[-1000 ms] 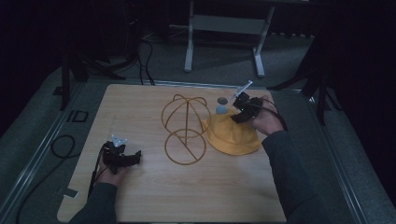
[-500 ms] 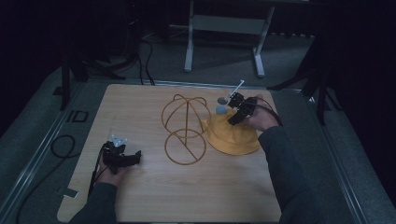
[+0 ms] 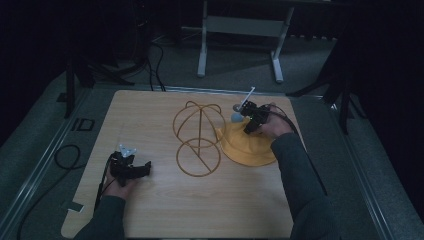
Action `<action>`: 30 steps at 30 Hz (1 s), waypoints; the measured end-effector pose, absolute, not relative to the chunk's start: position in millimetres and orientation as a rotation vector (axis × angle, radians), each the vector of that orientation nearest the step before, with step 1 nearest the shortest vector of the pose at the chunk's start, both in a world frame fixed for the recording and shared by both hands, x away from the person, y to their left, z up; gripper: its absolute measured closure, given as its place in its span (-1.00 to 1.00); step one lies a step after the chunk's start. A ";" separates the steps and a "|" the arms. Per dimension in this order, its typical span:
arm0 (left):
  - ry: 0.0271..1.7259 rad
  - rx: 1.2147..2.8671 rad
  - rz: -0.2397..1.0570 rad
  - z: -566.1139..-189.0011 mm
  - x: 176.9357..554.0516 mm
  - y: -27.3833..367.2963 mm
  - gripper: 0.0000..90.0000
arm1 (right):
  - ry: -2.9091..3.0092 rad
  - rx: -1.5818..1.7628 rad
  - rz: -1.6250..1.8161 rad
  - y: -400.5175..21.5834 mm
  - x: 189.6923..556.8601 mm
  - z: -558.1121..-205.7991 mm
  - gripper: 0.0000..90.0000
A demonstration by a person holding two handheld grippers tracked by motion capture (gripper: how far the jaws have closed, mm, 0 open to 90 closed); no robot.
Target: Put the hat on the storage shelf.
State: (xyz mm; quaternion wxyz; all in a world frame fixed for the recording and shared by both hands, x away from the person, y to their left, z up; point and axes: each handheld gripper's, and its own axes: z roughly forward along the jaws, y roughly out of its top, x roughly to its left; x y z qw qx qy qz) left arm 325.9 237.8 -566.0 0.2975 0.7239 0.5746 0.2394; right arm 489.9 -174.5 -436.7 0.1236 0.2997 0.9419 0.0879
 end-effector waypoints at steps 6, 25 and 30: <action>1.527 1.924 0.636 -566.0 326.0 237.8 -0.74 | 2.761 0.848 0.236 -177.3 488.1 -435.2 0.75; 1.528 1.924 0.636 -565.9 325.9 237.7 -0.74 | 2.678 0.843 0.486 -189.4 476.7 -405.4 0.86; 1.528 1.924 0.635 -565.9 325.9 237.7 -0.74 | 2.651 0.865 0.566 -195.8 476.5 -397.0 0.86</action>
